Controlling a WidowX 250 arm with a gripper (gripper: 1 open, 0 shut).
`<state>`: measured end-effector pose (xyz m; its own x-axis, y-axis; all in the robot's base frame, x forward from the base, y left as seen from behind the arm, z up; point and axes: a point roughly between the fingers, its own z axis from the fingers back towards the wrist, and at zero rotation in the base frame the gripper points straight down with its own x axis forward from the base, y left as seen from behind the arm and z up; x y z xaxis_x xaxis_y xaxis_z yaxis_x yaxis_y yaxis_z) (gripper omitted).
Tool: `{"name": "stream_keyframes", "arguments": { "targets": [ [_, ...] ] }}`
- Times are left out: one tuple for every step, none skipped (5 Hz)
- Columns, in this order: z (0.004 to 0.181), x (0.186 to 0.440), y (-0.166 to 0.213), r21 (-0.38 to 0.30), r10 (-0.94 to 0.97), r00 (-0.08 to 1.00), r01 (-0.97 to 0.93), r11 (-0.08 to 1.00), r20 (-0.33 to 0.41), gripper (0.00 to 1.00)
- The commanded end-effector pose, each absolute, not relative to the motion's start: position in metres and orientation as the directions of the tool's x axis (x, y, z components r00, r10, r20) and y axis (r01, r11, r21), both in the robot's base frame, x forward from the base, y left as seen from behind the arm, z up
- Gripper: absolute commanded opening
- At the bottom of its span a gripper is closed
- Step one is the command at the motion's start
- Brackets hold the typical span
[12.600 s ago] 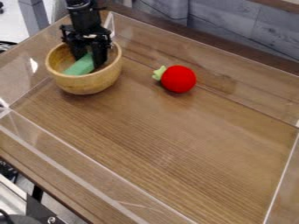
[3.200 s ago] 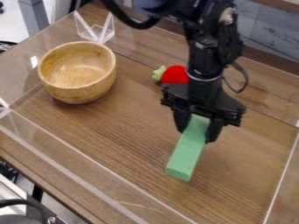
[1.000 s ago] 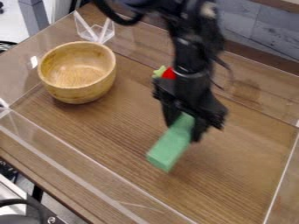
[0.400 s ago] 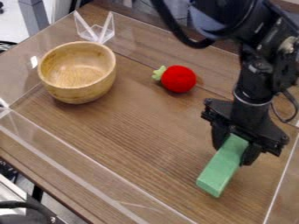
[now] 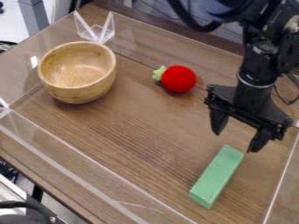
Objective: Remove the green stick from the brown bowl and put it on the table
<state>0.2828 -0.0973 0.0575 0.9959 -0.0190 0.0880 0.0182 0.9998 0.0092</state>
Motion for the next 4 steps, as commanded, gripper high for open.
{"name": "stream_keyframes", "arguments": {
  "targets": [
    [0.073, 0.308, -0.093, -0.008, 0.04, 0.989, -0.04, 0.999, 0.145, 1.0],
    [0.076, 0.312, -0.08, -0.007, 0.078, 0.984, -0.078, 0.997, 0.159, 1.0],
    [0.077, 0.32, -0.067, -0.006, 0.114, 0.978, -0.115, 0.993, 0.176, 1.0],
    [0.08, 0.329, -0.056, -0.007, 0.143, 0.97, -0.144, 0.989, 0.198, 0.0]
  ]
}}
